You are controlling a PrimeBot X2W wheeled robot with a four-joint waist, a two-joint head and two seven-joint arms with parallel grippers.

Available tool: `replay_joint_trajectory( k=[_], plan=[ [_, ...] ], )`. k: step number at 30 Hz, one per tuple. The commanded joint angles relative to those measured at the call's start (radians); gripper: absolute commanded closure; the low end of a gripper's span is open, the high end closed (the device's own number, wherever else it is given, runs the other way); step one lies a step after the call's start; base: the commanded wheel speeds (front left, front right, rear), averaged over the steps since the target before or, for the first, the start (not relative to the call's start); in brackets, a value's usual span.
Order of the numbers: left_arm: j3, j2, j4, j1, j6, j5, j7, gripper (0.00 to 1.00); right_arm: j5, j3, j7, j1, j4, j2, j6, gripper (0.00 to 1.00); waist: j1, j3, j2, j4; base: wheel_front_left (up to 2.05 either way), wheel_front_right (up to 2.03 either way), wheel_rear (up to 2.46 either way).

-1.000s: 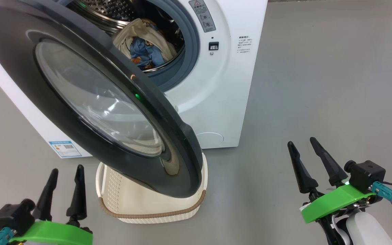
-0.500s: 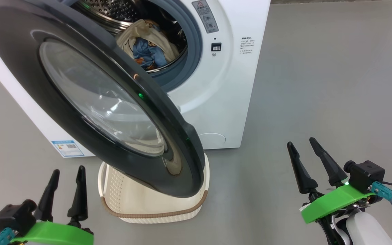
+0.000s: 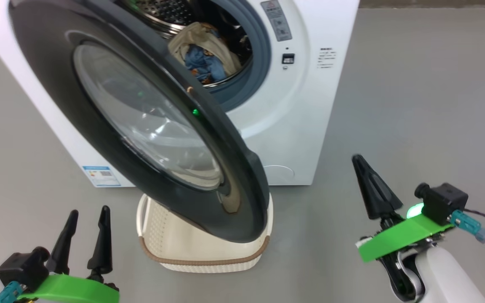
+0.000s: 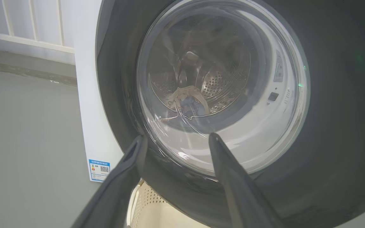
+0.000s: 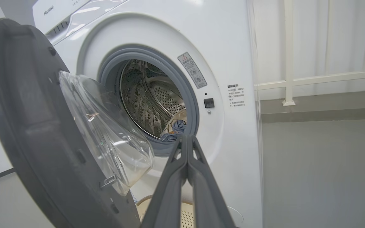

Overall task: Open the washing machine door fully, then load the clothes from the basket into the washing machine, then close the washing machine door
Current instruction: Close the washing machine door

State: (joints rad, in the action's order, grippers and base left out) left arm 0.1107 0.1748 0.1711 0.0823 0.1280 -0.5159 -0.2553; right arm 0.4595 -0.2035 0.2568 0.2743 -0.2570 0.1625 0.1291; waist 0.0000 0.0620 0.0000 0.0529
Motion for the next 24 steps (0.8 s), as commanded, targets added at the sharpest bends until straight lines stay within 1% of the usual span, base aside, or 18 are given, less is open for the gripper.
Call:
replay_joint_trajectory(
  k=[1,6,11,15,17,20,24],
  plan=[
    [-0.035,0.025,-0.02,0.022,0.003,-0.001,-0.006,0.0,0.022,-0.032,0.005,0.04,0.045,-0.007,0.002,1.0,0.0,-0.004,0.0,0.022,0.0,0.0,0.0],
    [-0.027,0.021,-0.015,0.021,0.003,-0.003,-0.006,0.0,0.044,-0.066,0.005,0.076,0.141,-0.012,0.002,1.0,0.0,-0.009,0.0,0.065,0.0,0.0,0.0],
    [-0.02,0.02,-0.008,0.017,0.003,-0.005,-0.006,0.0,0.033,-0.099,0.005,0.09,0.302,-0.024,0.002,1.0,0.0,-0.015,0.0,0.102,0.0,0.0,0.0],
    [-0.019,0.02,-0.003,0.014,0.003,-0.005,-0.006,0.0,0.032,-0.161,0.005,0.09,0.39,-0.03,0.002,1.0,0.0,-0.022,0.0,0.123,0.0,0.0,0.0],
    [-0.019,0.02,0.001,0.014,0.003,-0.005,-0.006,0.0,0.047,-0.208,0.005,0.089,0.41,-0.031,0.002,1.0,0.0,-0.027,0.0,0.133,0.0,0.0,0.0],
    [-0.02,0.019,0.001,0.012,0.003,-0.005,-0.006,0.0,0.052,-0.294,0.005,0.093,0.414,-0.015,0.002,1.0,0.0,-0.032,0.0,0.145,0.0,0.0,0.0],
    [-0.017,0.017,0.003,0.008,0.003,-0.006,-0.006,0.0,0.071,-0.408,0.005,0.088,0.37,0.015,0.002,1.0,0.0,-0.039,0.0,0.161,0.0,0.0,0.0]
  ],
)
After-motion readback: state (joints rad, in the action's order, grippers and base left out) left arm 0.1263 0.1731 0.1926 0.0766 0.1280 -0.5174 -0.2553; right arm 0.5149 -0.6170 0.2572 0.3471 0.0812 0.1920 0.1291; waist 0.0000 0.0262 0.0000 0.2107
